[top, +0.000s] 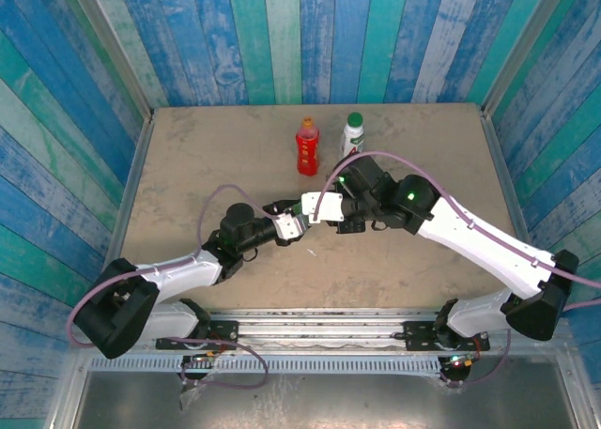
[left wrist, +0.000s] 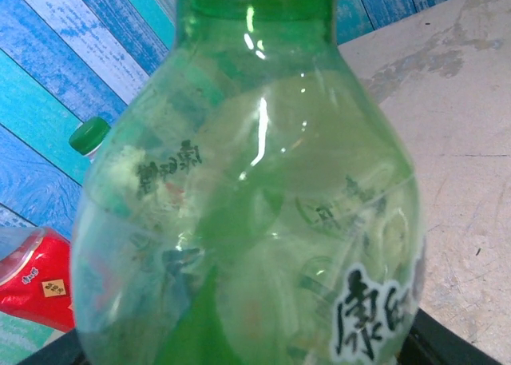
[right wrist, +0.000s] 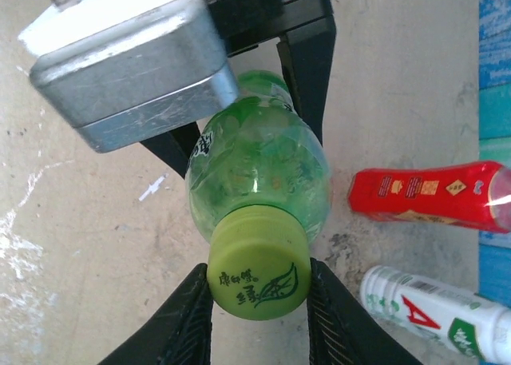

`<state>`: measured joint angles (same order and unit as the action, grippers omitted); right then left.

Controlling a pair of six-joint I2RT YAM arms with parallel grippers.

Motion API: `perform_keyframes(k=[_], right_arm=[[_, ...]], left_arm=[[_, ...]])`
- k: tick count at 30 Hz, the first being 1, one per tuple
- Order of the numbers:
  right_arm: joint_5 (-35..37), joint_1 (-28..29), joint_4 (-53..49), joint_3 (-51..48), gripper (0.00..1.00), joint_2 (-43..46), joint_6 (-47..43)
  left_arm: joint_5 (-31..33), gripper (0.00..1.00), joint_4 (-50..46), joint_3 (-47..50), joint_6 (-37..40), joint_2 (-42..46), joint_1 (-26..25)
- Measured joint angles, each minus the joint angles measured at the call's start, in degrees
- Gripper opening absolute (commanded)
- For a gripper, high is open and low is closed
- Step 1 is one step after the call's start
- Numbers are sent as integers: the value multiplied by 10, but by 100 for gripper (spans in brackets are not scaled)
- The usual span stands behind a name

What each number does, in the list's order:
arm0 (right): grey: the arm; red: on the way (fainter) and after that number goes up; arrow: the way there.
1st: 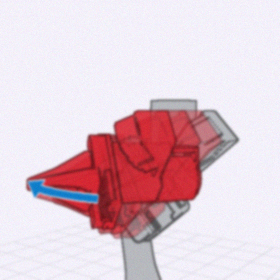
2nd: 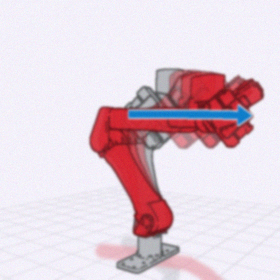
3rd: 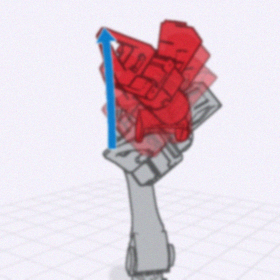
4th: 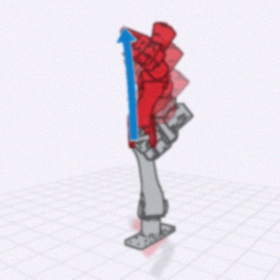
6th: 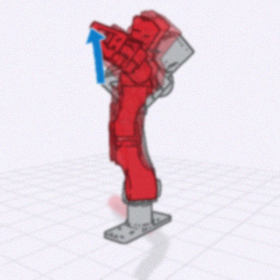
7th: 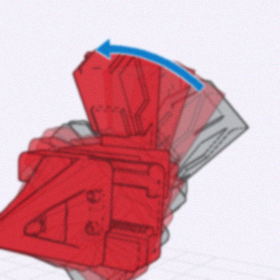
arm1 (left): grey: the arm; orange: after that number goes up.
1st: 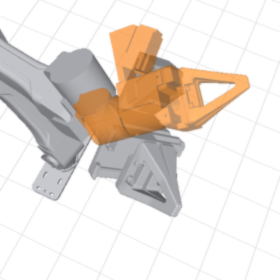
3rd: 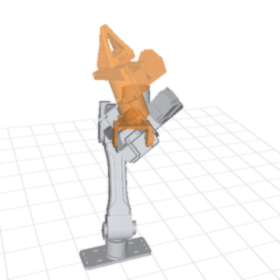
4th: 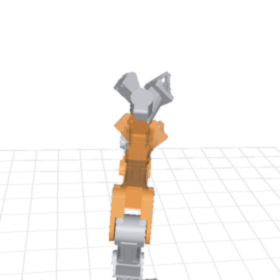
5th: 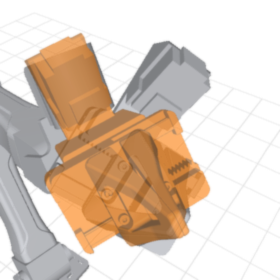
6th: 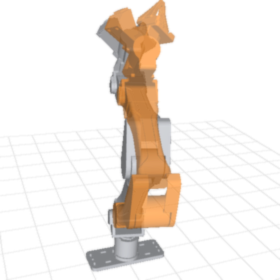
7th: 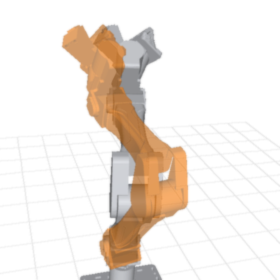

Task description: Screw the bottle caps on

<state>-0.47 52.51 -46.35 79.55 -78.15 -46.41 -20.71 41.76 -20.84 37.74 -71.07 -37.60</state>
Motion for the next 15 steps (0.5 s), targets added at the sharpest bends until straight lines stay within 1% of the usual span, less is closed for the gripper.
perform_keyframes(k=[2,6,9,12,15], right_arm=[[-2,-2,-2,4,19,-1,9],[-17,-7,-7,10,17,-3,31],[-31,-10,-4,10,9,-3,68],[-34,-10,3,10,4,-3,140],[-31,-8,5,9,6,-2,221]], left_arm=[[0,60,4,0,0,0,0],[0,59,6,0,-2,0,0],[0,59,6,0,-3,0,0],[0,59,5,0,-3,0,0],[0,58,3,0,-3,0,0]])
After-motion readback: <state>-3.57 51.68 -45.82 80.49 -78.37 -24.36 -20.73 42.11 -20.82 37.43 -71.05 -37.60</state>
